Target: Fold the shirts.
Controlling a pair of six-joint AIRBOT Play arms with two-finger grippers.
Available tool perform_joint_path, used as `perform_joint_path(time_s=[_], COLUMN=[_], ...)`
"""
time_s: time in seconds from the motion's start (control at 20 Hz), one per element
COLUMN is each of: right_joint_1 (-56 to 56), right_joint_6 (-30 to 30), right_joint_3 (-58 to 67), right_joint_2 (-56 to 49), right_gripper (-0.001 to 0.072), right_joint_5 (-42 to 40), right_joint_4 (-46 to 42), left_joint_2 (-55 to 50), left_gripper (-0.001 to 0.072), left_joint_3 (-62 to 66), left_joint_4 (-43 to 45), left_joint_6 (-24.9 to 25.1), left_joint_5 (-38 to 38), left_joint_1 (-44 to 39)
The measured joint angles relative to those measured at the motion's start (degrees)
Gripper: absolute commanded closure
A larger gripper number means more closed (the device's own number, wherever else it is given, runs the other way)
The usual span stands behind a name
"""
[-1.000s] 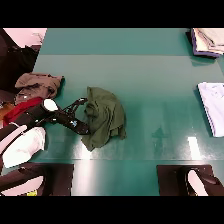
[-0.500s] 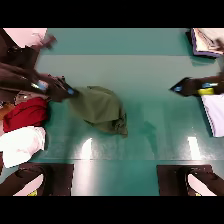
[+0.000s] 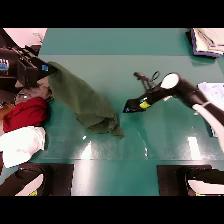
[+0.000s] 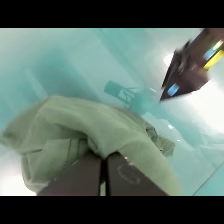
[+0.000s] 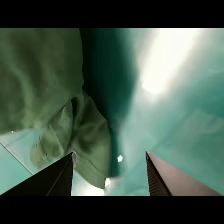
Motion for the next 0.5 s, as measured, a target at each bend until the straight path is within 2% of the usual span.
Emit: perform_joint_path(time_s=[0.2, 0.4, 0.45, 0.5], right_joint_1=[3.96, 5.81, 6.01, 6.16], right_joint_6=[-2.78, -3.91, -4.07, -4.13], right_joint_3=[0.00, 0.00, 0.00, 0.00], right_joint_2=[-4.55, -4.98, -4.98, -5.01], right_gripper=[0.0202, 0.0224, 0.0329, 0.0560], right_joint_5=[-1.22, -2.16, -2.93, -3.96], right_joint_4=[7.39, 10.38, 10.88, 11.10], left_joint_2=[0.02, 0.02, 0.02, 0.02], left_gripper=[0.0683, 0.0683, 0.0683, 0.0683], left_joint_3=[0.46, 0.57, 0.59, 0.59], left_joint_4=[1.22, 1.64, 1.75, 1.77], left_joint_6=[-0.74, -0.96, -0.98, -1.03], left_joint_5=[-0.13, -0.15, -0.15, -0.15], left_joint_1=[0.00, 0.00, 0.00, 0.00])
